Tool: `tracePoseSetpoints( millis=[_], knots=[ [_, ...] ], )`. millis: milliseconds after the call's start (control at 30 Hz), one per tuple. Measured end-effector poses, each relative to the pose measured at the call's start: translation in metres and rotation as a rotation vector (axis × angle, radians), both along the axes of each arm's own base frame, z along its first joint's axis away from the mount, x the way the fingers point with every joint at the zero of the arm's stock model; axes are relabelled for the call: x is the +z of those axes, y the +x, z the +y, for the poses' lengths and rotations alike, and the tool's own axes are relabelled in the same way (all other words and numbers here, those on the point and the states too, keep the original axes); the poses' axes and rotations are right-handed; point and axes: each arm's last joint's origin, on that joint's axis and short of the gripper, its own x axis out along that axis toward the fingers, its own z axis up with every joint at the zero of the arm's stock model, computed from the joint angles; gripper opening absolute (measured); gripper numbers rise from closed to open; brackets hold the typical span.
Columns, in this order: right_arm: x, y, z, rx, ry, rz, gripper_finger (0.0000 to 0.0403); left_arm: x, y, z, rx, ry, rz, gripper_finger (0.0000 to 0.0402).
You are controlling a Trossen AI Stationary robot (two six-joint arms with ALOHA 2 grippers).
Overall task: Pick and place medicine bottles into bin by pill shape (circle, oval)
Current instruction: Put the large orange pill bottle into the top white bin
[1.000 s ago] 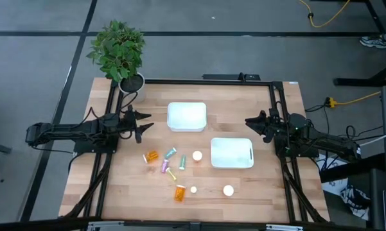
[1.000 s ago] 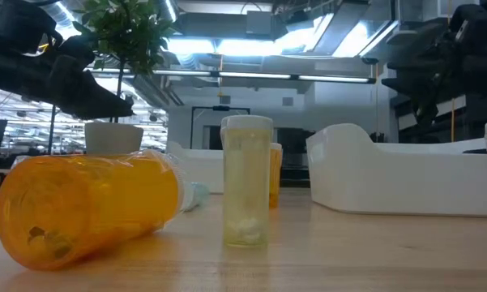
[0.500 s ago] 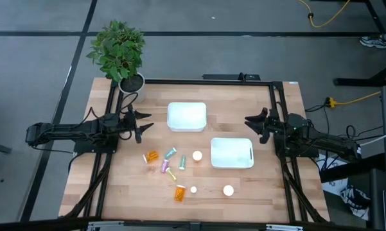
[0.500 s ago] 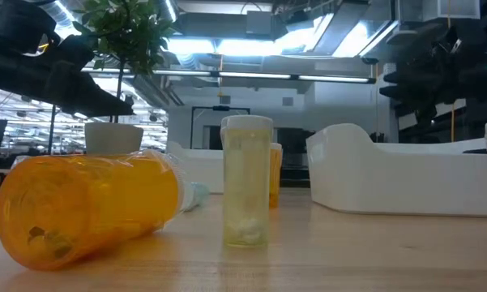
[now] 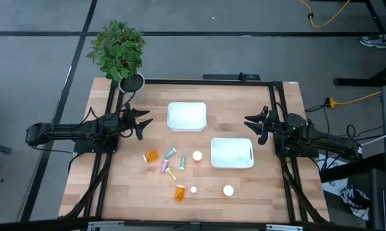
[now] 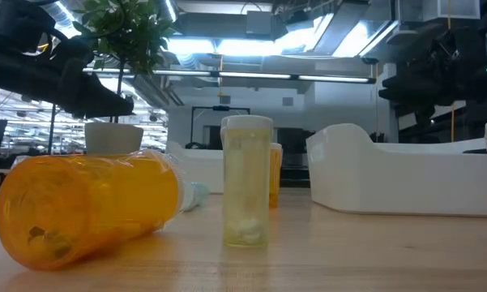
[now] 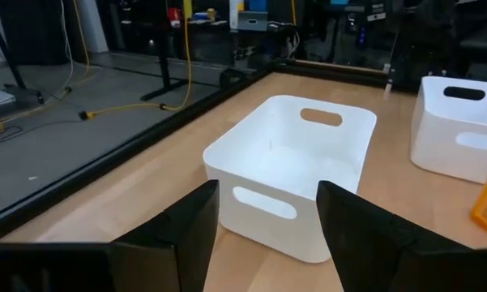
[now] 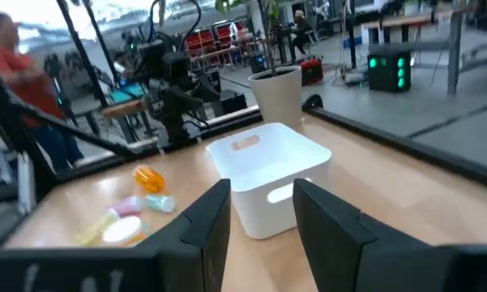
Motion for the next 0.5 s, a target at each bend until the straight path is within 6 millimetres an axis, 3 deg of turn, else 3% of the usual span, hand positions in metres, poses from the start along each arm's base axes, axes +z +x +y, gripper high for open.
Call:
tracePoseSetpoints(
  millis=[500],
  knots=[
    [0.0001,0.0000,0.0000,0.001,0.078,-0.019,0.0139,0.0000,0.0000,0.0000,-0.001,-0.002,0.000,0.0202]
  ],
)
